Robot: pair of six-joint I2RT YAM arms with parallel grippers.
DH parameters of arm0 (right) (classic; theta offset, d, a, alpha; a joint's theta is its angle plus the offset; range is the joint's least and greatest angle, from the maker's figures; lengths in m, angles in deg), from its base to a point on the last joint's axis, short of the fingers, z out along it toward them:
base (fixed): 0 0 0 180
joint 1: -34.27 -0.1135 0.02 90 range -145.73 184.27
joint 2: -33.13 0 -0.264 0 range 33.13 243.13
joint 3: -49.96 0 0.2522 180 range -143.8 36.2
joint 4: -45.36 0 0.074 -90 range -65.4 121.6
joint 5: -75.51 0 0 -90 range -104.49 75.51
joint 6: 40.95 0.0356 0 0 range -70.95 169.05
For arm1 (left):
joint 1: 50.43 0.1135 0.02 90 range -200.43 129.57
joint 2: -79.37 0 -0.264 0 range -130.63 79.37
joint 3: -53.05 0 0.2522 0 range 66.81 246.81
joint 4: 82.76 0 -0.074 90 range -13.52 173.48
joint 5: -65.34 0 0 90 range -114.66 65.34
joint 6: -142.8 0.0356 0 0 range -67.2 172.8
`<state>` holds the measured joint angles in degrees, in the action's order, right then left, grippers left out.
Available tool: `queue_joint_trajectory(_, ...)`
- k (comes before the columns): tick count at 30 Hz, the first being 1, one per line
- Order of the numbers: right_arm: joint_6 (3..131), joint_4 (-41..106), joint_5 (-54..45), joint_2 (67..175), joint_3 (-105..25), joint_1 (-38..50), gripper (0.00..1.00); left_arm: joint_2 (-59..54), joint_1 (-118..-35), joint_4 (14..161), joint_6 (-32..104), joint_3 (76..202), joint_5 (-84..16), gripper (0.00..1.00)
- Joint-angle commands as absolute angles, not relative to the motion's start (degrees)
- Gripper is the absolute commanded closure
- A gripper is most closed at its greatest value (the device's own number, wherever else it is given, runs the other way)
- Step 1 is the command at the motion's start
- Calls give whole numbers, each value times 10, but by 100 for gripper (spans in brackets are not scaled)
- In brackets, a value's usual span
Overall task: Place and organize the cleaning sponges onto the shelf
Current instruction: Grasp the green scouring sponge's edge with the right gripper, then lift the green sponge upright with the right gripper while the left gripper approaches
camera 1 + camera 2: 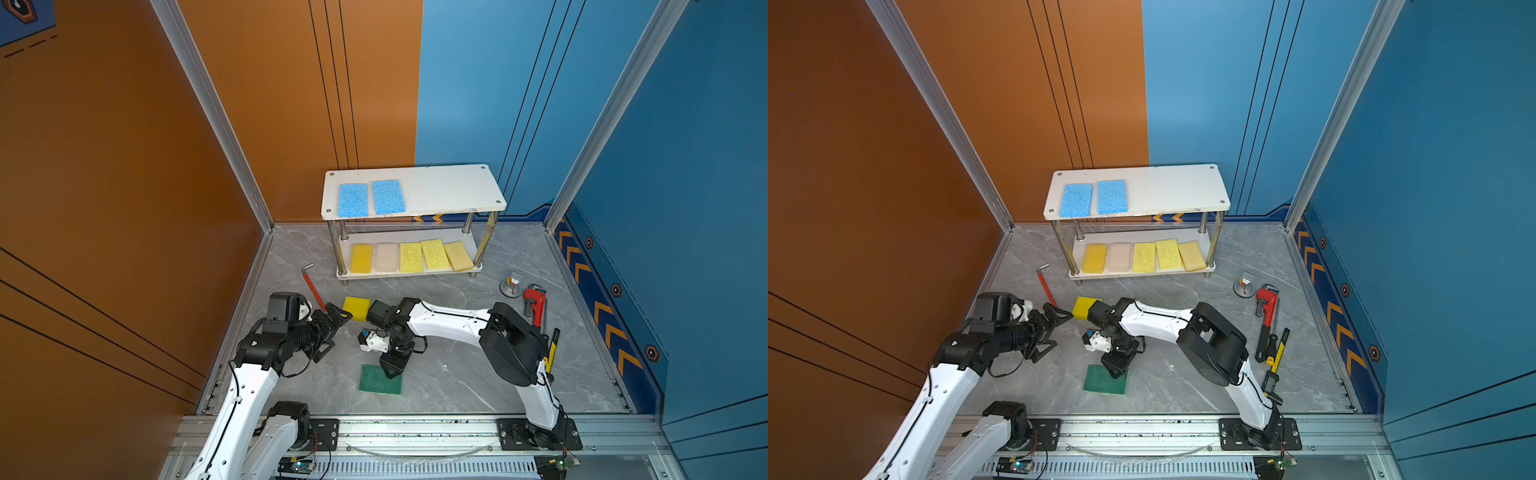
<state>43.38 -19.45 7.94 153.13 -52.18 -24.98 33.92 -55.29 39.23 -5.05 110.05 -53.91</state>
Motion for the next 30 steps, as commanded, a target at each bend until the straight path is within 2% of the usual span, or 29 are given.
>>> queue_joint_trajectory(1,439,-211,64,1538,-519,-252,72,340,-547,381,-36,1105,-551,2)
queue_joint_trajectory(5,440,-211,62,1532,-516,-253,81,343,-546,381,-36,1105,-552,2)
queue_joint_trajectory(8,443,-211,63,1528,-513,-253,93,346,-546,381,-38,1103,-552,2)
queue_joint_trajectory(11,446,-210,66,1524,-511,-253,100,348,-545,381,-39,1101,-552,2)
queue_joint_trajectory(16,456,-210,70,1523,-507,-248,100,350,-546,380,-38,1102,-552,2)
queue_joint_trajectory(20,478,-199,82,1481,-492,-228,100,350,-546,381,-37,1105,-551,2)
queue_joint_trajectory(30,632,-82,124,1322,-362,-112,100,317,-559,390,0,1145,-536,2)
